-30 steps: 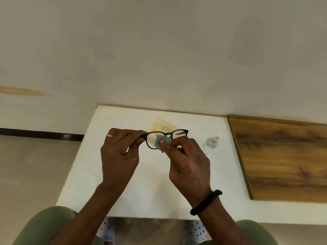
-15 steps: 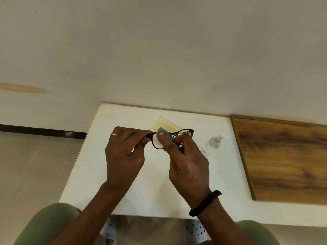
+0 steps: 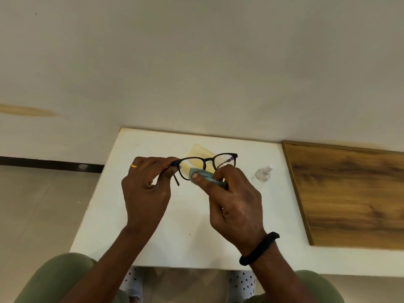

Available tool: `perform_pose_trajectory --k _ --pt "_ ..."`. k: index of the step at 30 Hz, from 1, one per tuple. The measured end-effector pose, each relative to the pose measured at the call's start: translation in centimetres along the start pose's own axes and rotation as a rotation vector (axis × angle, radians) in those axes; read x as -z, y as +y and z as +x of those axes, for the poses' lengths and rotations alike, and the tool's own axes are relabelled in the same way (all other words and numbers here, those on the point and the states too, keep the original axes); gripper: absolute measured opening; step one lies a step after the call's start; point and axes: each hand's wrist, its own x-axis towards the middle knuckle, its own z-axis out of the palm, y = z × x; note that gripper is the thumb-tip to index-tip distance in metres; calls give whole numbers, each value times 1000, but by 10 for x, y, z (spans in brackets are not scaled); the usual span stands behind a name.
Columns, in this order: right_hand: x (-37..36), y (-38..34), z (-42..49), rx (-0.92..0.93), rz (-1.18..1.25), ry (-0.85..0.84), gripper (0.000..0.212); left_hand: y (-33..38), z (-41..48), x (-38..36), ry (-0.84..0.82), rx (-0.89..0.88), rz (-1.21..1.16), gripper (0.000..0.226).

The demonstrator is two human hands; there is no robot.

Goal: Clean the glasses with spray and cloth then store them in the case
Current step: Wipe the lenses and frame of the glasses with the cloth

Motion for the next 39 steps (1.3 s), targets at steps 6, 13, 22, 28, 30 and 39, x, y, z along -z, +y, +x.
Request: perform_pose_trajectory --k 6,13,22,28,30,39 --pt "2 4 0 -89 -13 79 44 6 0 2 -14 -35 -21 20" --pt "14 11 6 -236 169 357 36 1 3 3 9 49 -16 17" --pt "23 23 6 -291 178 400 25 -4 6 6 12 108 -69 15" --pt "9 20 1 -244 67 184 38 3 4 4 -21 92 -105 15" --pt "8 18 1 -239 58 156 38 4 4 4 -15 95 -98 18" --pt "11 10 4 -136 18 74 35 1 4 2 0 95 -74 19"
